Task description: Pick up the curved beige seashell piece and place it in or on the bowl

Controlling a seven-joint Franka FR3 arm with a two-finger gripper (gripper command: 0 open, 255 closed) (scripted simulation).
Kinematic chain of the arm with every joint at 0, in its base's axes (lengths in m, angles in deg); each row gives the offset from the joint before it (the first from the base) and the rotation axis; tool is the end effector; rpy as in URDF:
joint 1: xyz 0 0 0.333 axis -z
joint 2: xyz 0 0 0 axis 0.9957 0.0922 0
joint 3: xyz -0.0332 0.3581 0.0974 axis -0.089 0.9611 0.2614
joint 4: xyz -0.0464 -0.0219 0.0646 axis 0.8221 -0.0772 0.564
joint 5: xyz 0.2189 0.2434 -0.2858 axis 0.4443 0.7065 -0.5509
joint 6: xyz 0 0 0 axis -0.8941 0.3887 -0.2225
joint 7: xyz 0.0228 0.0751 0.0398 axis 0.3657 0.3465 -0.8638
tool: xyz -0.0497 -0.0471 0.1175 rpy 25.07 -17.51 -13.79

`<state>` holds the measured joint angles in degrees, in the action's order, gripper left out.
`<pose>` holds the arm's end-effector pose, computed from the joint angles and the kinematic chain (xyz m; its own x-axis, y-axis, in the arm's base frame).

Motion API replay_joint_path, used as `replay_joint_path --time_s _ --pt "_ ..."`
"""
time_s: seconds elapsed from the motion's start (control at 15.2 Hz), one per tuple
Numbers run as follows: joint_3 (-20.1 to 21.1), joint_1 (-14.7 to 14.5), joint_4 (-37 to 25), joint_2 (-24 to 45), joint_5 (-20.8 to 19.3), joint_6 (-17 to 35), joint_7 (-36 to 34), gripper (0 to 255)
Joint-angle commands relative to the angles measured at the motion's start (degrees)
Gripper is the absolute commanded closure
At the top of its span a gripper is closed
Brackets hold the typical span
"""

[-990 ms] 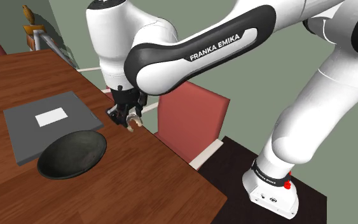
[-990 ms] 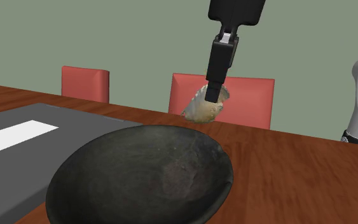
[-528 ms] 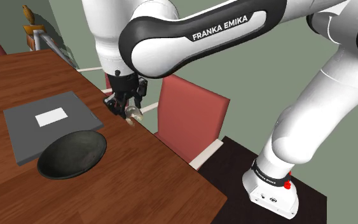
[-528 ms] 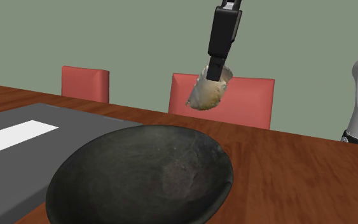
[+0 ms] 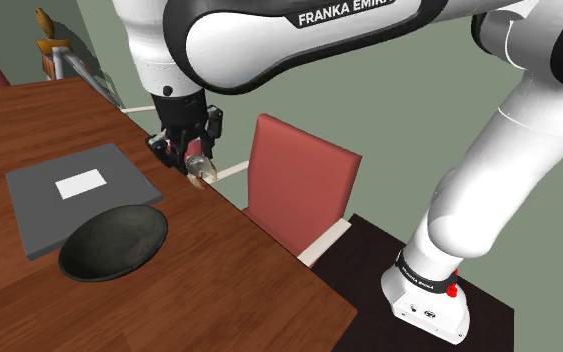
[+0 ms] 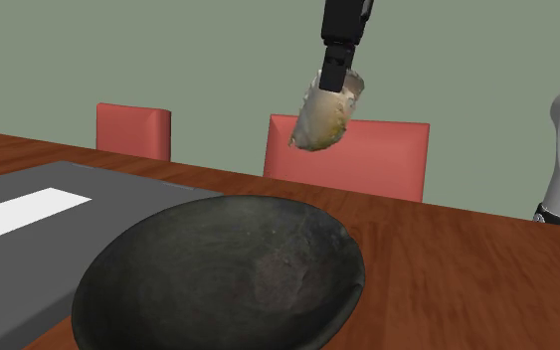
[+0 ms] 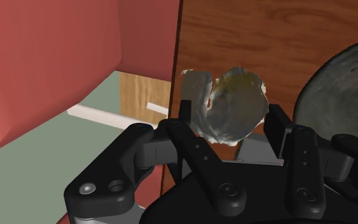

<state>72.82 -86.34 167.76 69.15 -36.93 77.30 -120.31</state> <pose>0.4571 0.3584 0.5660 0.9846 0.0178 0.1738 -0.0083 -0.9889 0.1484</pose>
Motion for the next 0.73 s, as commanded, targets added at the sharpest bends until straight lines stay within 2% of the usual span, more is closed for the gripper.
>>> replay_joint_path --time_s 0.0,0.13,0.33,0.66 --pt "1.97 -0.86 -3.82 4.22 -2.65 -1.19 -3.46 255" --pt "3.72 -2.51 -8.67 9.37 -6.05 -3.02 -7.19 255" --pt "5.18 -6.54 -16.88 17.53 -11.52 -6.53 -12.26 255" --pt "4.56 -16.96 -33.96 31.55 -20.06 -14.02 -17.78 255"
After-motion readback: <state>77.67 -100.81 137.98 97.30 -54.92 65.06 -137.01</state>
